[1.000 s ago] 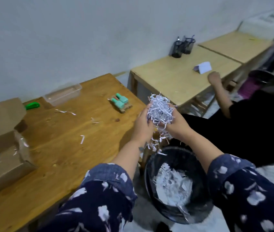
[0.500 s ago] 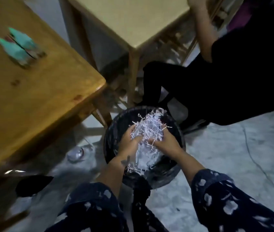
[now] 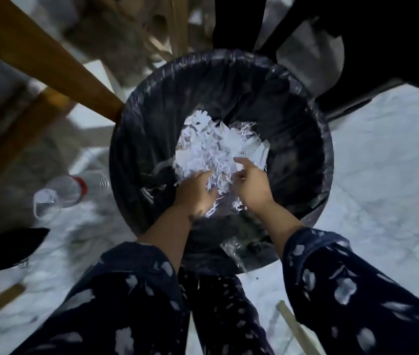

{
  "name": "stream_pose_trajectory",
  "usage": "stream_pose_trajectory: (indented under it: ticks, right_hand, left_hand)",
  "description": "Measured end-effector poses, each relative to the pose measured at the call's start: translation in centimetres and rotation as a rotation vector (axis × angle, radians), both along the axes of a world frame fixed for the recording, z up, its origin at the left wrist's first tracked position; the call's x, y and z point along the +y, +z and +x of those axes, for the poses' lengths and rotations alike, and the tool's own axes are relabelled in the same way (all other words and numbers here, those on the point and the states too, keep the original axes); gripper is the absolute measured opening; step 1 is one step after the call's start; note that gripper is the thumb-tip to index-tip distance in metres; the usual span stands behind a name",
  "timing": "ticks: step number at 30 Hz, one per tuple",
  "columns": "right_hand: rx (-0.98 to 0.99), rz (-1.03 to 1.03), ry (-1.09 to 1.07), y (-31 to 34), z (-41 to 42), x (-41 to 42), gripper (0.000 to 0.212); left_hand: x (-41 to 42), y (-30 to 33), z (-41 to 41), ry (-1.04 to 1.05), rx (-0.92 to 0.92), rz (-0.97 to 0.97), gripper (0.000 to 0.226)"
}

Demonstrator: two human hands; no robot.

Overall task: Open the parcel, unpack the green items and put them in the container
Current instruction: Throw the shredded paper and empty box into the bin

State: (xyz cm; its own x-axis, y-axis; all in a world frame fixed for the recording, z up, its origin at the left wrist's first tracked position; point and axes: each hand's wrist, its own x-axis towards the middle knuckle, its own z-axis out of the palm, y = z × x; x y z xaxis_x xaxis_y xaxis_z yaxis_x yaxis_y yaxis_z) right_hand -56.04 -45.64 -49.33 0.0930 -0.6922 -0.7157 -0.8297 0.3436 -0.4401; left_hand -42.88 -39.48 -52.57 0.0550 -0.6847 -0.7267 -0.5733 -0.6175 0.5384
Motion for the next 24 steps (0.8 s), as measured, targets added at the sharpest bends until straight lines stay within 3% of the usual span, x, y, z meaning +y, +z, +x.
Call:
stream_pose_trajectory:
  ticks: [3, 6, 11, 15, 24]
  right_hand:
    - [0.042, -0.052, -0.05, 0.0, 0.1, -0.4, 0.019]
    - [0.111, -0.044, 0.004, 1.4, 0.7, -1.1, 0.012]
    - [0.192, 0.097, 0.168, 5.7, 1.0, -1.7, 0.038]
    - [0.154, 0.146, 0.288, 13.0, 1.9, -2.3, 0.042]
    - [0.067, -0.194, 0.539, 34.8, 7.2, -3.6, 0.039]
  left_hand:
    - [0.4, 0.5, -0.4, -0.058, -0.006, -0.011, 0.047]
    - [0.3, 1.9, -0.2, -0.095, -0.033, 0.012, 0.048]
    - [-0.5, 7.0, 0.9, -0.049, -0.042, 0.04, 0.044]
    - [-1.8, 15.0, 2.4, 0.019, 0.009, 0.05, 0.041]
    - [-1.0, 35.0, 6.3, 0.138, -0.024, -0.128, 0.039]
